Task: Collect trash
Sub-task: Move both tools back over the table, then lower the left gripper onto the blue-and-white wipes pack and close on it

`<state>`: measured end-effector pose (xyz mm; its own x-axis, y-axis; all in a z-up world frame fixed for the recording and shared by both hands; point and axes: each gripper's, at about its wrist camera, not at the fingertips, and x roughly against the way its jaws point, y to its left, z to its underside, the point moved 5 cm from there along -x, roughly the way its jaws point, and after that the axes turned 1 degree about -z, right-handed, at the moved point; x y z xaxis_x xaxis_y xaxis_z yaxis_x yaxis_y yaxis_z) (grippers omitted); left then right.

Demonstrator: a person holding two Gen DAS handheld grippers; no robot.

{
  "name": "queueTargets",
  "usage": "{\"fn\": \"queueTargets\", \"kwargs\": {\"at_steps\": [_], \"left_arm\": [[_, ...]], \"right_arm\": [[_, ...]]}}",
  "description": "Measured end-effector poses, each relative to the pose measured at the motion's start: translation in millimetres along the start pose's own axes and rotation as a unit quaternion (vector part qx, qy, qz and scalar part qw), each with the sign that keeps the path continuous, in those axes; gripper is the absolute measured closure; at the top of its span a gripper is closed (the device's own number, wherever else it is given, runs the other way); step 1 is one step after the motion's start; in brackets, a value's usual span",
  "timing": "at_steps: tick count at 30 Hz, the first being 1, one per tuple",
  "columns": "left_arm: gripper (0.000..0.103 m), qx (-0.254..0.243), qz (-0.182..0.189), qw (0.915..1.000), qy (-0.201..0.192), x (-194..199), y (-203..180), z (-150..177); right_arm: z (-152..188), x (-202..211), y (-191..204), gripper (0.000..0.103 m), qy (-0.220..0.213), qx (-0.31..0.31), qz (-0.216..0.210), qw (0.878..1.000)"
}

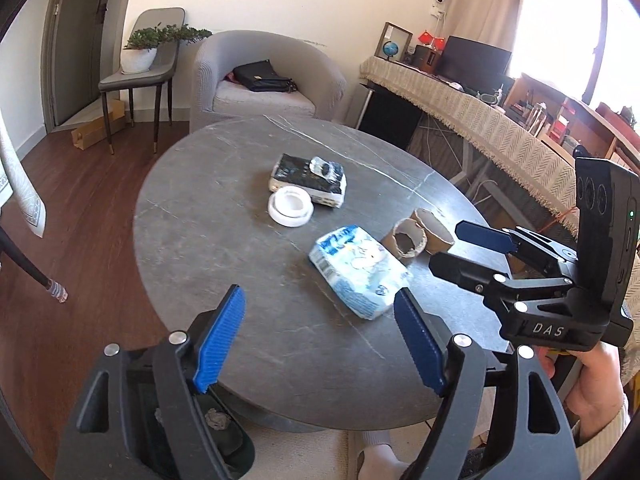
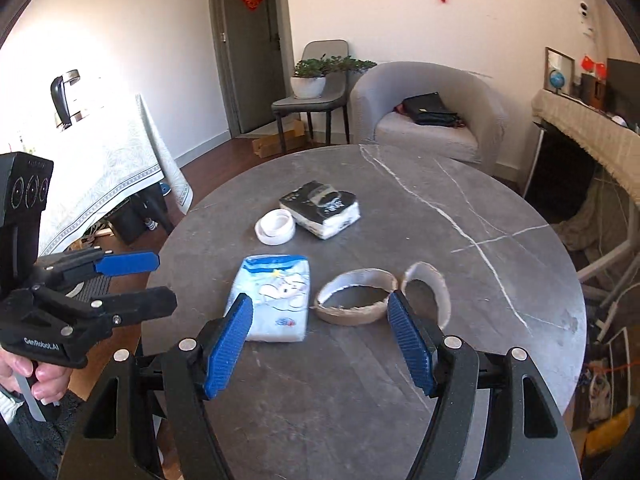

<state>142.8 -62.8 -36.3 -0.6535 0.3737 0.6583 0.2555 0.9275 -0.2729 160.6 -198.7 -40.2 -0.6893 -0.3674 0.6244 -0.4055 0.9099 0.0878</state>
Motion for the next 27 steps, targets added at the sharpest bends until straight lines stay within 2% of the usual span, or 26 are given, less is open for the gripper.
{"fn": "queueTargets", "kwargs": {"at_steps": [4,7,19,27], "left_arm": [[0.022,0.019,0.029,0.9987,0.038,-24.9,-21.7,9.0],[0.022,0.019,0.002,0.9985,0.051,-40.1,-30.5,14.2],[0.02,0.012,-0.077,0.9965,0.028,-66.5,-49.6,-1.1],[0.02,-0.003,-0.128,0.9916,0.013,-78.9,-42.5,-13.9]], "right_arm": [[9.0,7.3,-25.4,0.032,-0.002,-0.023,0.01,1.0],[13.2,11.4,-33.6,0.032,-0.003,-0.028,0.017,0.999],[27.5,17.0,-61.0,0.032,0.004,-0.045,0.027,0.999],[27.9,6.4,-71.8,0.032,0.019,-0.049,0.028,0.998]]}}
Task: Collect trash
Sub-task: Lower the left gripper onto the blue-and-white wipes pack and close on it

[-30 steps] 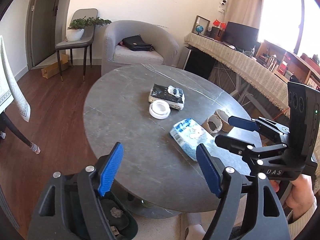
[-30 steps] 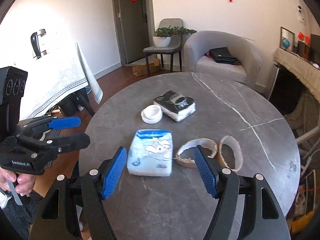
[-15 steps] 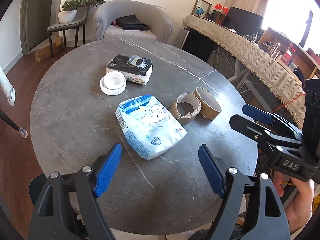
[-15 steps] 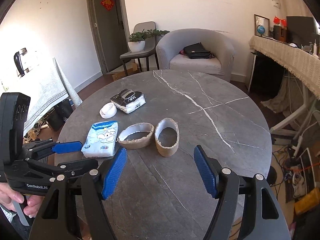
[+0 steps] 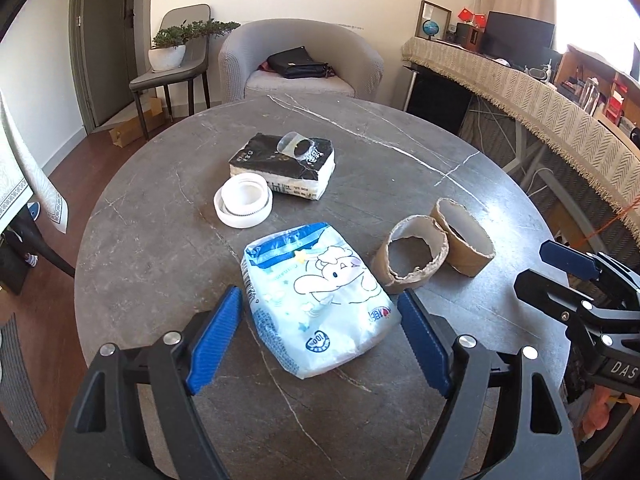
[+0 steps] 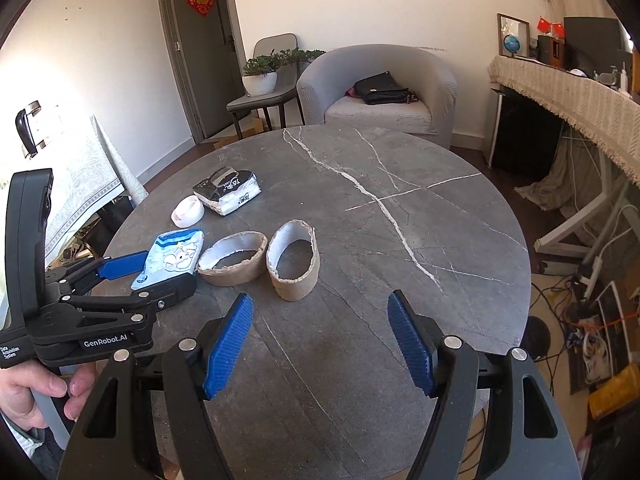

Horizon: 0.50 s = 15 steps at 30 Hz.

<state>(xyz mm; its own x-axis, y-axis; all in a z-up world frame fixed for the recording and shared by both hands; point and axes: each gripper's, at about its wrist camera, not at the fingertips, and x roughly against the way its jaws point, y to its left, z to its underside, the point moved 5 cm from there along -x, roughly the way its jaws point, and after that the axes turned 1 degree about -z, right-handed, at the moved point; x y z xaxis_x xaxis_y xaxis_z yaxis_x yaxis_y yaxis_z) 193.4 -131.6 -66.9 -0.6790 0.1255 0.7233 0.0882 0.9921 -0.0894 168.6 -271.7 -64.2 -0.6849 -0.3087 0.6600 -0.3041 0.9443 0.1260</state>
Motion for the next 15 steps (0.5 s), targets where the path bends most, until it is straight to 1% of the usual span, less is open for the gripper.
{"fn": "queueTargets", "kwargs": {"at_steps": [3,5,7,10,12,14,15], "left_arm": [[0.024,0.003,-0.01,0.9999,-0.001,-2.4,7.3,-3.7],[0.03,0.008,-0.009,0.9999,-0.005,-2.6,10.7,-5.5],[0.034,0.004,-0.003,1.0,-0.006,-4.4,11.6,-9.0],[0.038,-0.002,0.008,0.9999,-0.01,-4.2,10.8,-9.0],[0.044,-0.01,0.012,0.9998,-0.014,-1.4,9.4,-9.7],[0.046,-0.015,0.019,0.9996,-0.018,1.0,6.4,-11.1],[0.047,-0.016,0.022,0.9995,-0.016,0.8,6.9,-11.0]], "right_arm": [[0.2,-6.2,-0.2,0.032,0.01,0.008,0.002,1.0],[-0.1,-11.2,1.1,0.038,0.017,0.017,0.003,1.0],[0.0,-15.6,4.0,0.044,0.023,0.023,0.0,0.999],[-2.9,-20.8,10.3,0.046,0.027,0.028,-0.003,0.999],[-5.6,-24.0,14.3,0.047,0.03,0.03,-0.004,0.999],[-8.2,-27.7,16.0,0.048,0.032,0.032,0.003,0.999],[-9.1,-30.2,16.1,0.05,0.034,0.033,0.007,0.999]]}}
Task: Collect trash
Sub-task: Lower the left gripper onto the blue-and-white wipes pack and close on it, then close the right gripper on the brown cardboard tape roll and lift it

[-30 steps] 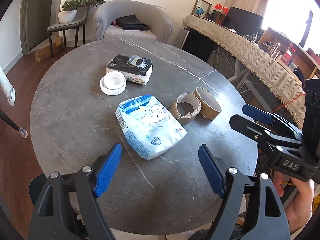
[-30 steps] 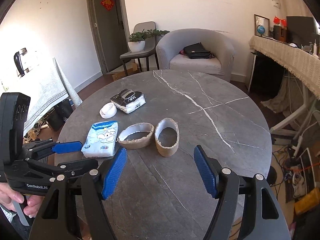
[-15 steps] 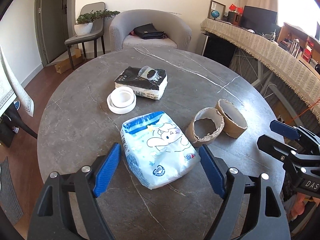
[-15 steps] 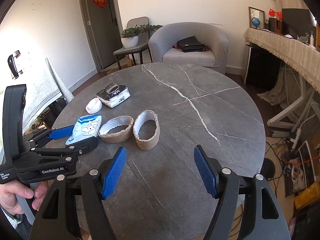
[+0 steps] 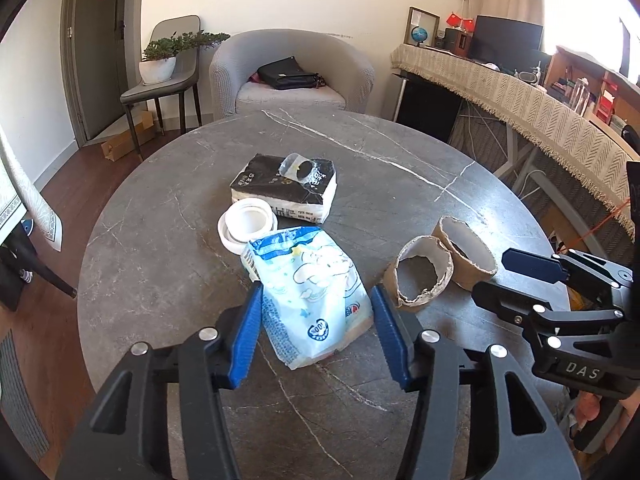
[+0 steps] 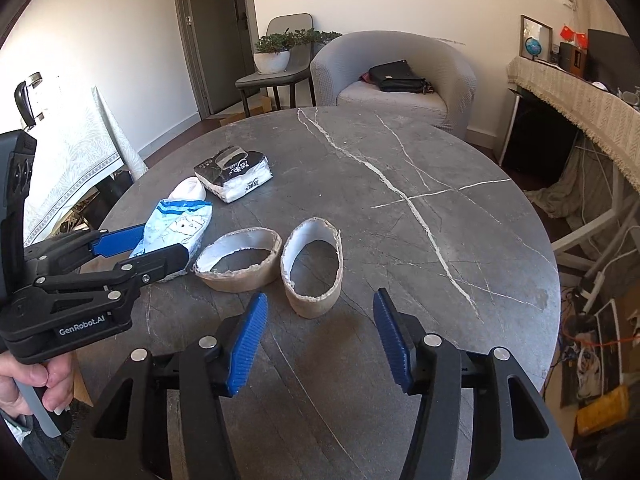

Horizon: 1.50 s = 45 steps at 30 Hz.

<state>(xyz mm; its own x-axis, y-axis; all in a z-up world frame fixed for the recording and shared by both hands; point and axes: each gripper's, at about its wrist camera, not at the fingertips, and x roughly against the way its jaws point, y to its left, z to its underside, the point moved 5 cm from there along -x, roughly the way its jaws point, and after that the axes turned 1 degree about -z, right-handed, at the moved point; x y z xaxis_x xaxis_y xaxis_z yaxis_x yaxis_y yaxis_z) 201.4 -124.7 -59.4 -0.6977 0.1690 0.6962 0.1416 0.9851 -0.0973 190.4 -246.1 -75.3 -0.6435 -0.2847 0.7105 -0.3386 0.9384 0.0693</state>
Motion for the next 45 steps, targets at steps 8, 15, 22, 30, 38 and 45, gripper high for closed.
{"fn": "queueTargets", "kwargs": {"at_steps": [8,15,22,30,38,45], "left_arm": [[0.047,0.004,0.028,0.9995,0.014,0.9,9.2,3.8],[0.035,-0.03,0.009,0.9994,0.015,-2.2,4.6,11.2],[0.043,-0.052,-0.009,0.9986,0.004,-3.1,1.7,12.3],[0.051,0.002,0.069,0.9976,0.005,10.4,17.7,5.3],[0.053,0.002,0.078,0.997,-0.006,27.9,27.0,3.7],[0.052,0.021,0.073,0.997,-0.017,47.1,52.8,0.0]], "right_arm": [[-8.2,-15.1,3.7,0.059,0.019,0.001,0.011,1.0],[-14.1,-20.8,0.5,0.071,0.017,-0.008,0.022,1.0],[-23.1,-10.0,-5.3,0.071,-0.008,-0.031,0.02,0.999],[-36.3,-3.0,14.7,0.071,-0.027,-0.028,-0.01,0.999],[-50.7,4.7,42.6,0.071,-0.042,-0.017,-0.035,0.998],[-58.3,-2.3,73.4,0.071,-0.038,0.006,-0.05,0.998]]}}
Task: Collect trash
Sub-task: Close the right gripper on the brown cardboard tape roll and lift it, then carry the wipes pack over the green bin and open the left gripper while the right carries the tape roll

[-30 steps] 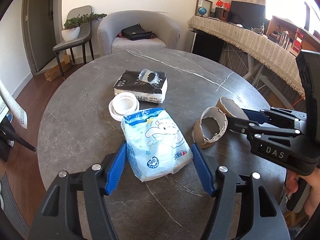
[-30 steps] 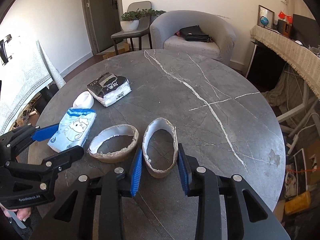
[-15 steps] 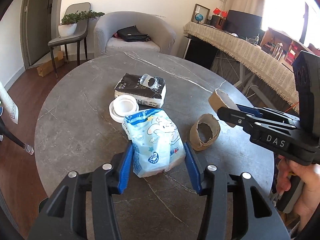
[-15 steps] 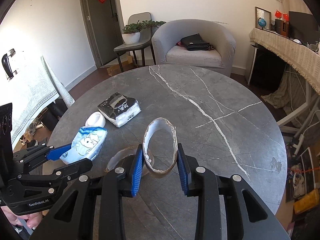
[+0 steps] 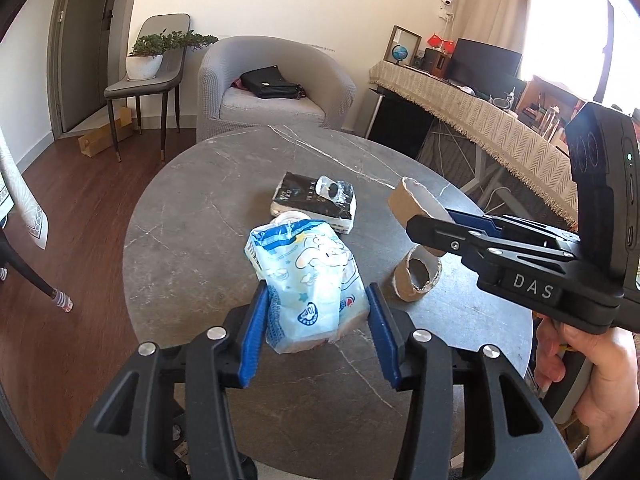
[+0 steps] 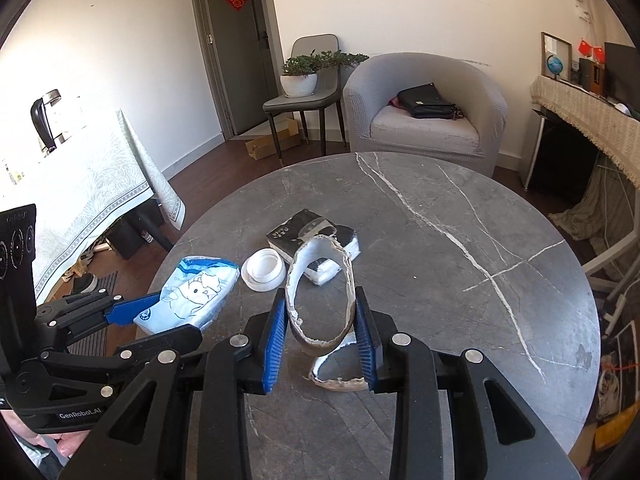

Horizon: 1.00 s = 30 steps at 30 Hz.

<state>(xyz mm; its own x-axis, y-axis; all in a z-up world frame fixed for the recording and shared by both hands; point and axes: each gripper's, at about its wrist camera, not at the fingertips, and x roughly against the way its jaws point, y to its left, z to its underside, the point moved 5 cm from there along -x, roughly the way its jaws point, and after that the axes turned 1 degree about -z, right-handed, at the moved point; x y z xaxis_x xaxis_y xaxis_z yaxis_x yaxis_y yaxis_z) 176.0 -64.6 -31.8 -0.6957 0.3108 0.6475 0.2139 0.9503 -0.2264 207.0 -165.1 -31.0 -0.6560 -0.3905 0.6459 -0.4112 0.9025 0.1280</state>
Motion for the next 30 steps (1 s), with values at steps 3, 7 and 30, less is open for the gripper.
{"fn": "queueTargets", "kwargs": {"at_steps": [3,7,30], "left_arm": [[0.052,0.006,-0.008,0.9999,-0.005,8.9,12.7,-0.4],[0.052,0.015,-0.017,0.9997,-0.006,18.3,29.7,0.5],[0.051,0.065,-0.074,0.9927,0.07,40.9,148.5,67.5]], "right_arm": [[-2.3,-5.1,12.6,0.071,0.002,0.008,-0.007,1.0],[-2.7,-13.9,30.0,0.071,0.008,0.015,-0.02,1.0],[-23.2,-53.9,146.3,0.071,0.02,0.069,-0.118,0.99]]}}
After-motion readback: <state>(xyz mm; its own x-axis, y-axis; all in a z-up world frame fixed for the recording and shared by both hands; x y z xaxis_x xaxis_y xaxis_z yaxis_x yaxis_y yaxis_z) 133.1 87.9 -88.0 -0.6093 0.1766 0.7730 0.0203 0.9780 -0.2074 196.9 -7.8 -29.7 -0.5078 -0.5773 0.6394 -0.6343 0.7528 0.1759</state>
